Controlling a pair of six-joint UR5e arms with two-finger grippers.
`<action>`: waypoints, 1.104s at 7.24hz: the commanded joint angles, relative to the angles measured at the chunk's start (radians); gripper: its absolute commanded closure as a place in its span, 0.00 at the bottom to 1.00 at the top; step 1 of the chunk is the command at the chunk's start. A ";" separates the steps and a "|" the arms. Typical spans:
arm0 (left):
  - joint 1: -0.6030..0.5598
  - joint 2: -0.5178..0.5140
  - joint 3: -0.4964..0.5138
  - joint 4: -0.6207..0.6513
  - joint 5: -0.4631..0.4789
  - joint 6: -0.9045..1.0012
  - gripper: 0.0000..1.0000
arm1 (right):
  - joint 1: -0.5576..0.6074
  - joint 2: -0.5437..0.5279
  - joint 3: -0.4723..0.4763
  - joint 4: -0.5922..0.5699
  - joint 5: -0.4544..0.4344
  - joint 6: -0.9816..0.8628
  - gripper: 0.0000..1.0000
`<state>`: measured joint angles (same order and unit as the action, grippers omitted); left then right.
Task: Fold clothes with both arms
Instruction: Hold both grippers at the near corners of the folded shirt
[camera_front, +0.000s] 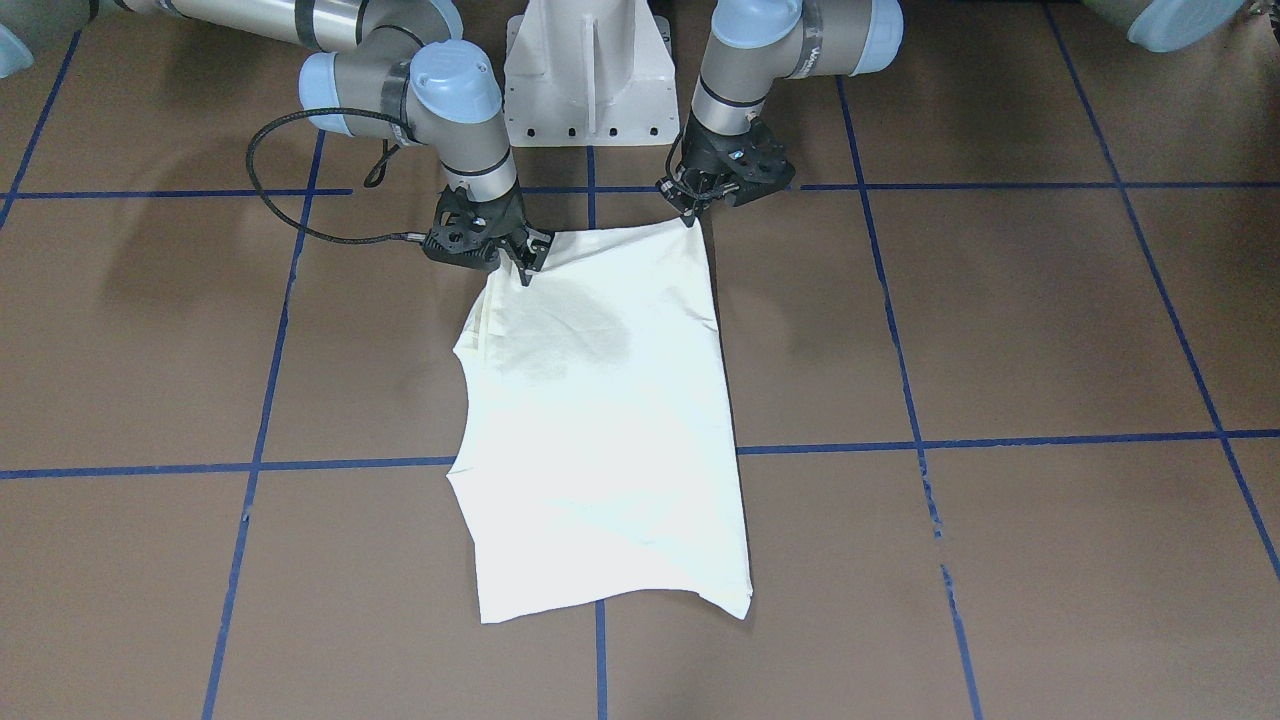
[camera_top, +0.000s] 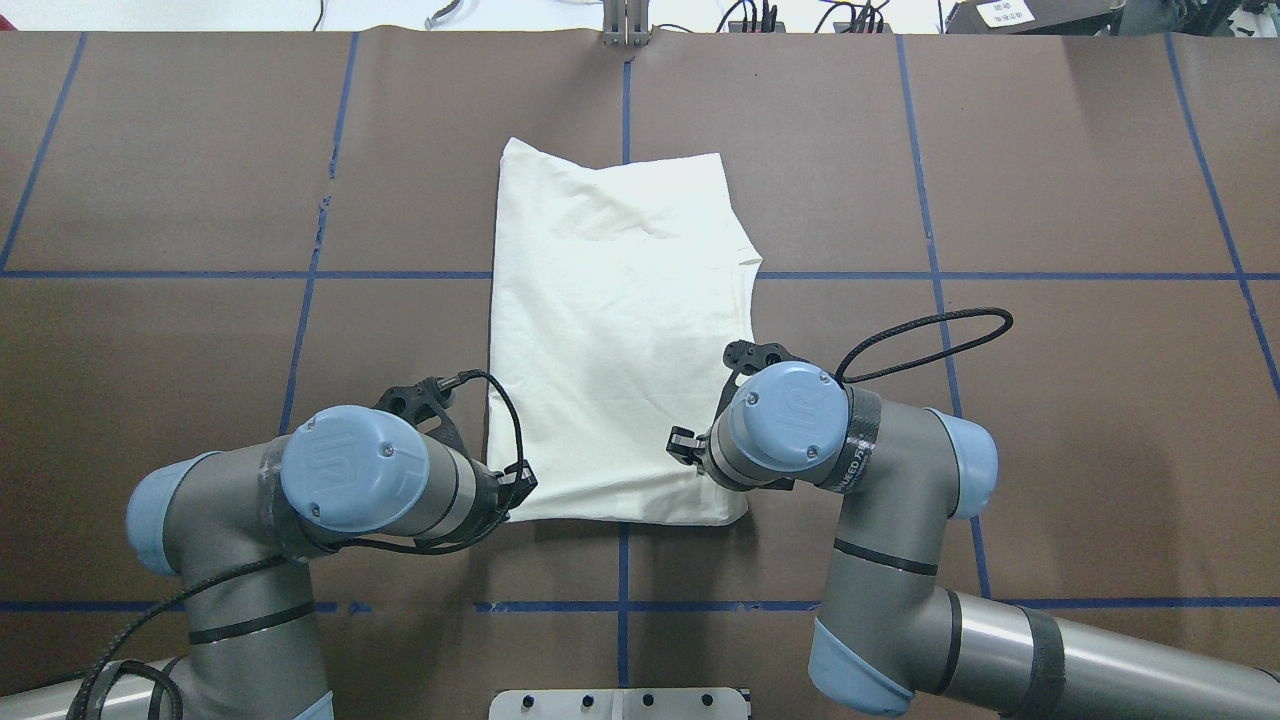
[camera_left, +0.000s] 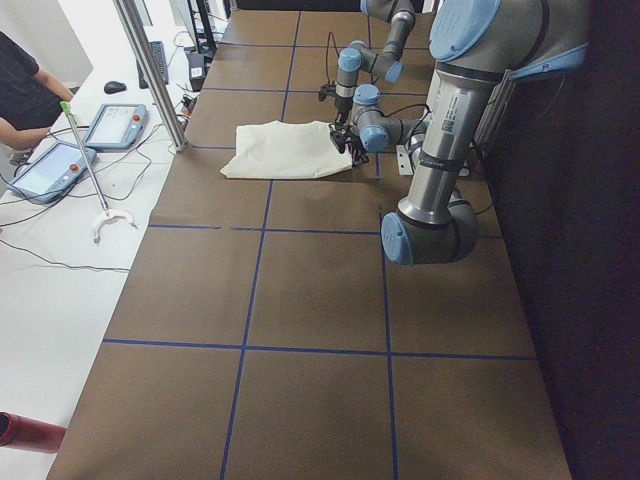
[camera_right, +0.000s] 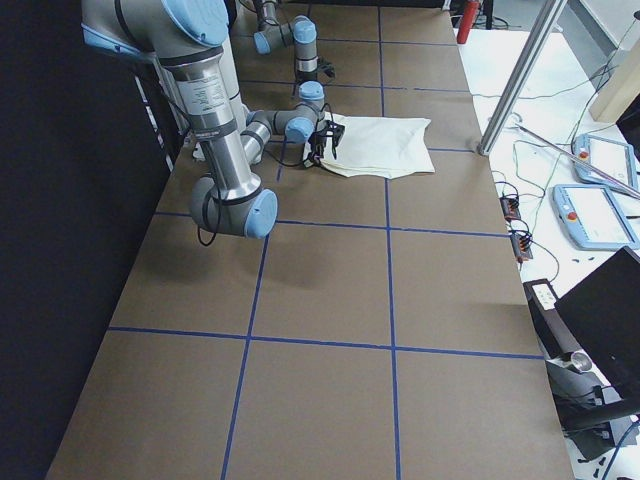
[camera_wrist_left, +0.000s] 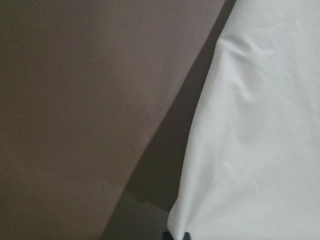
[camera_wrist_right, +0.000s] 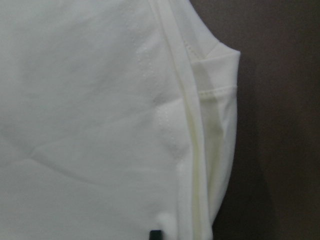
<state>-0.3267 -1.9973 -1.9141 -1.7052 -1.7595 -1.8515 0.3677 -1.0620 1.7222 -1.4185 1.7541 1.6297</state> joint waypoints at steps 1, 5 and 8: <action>0.000 0.000 0.001 -0.001 0.000 0.000 1.00 | 0.004 0.003 0.000 0.001 0.004 -0.002 0.90; 0.001 0.003 -0.013 0.001 0.002 0.000 1.00 | 0.037 -0.002 0.038 0.004 0.071 -0.007 1.00; 0.084 0.015 -0.118 0.028 0.011 -0.002 1.00 | 0.004 -0.059 0.176 0.013 0.074 -0.013 1.00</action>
<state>-0.2934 -1.9847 -1.9886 -1.6951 -1.7535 -1.8519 0.3892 -1.1009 1.8391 -1.4061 1.8257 1.6191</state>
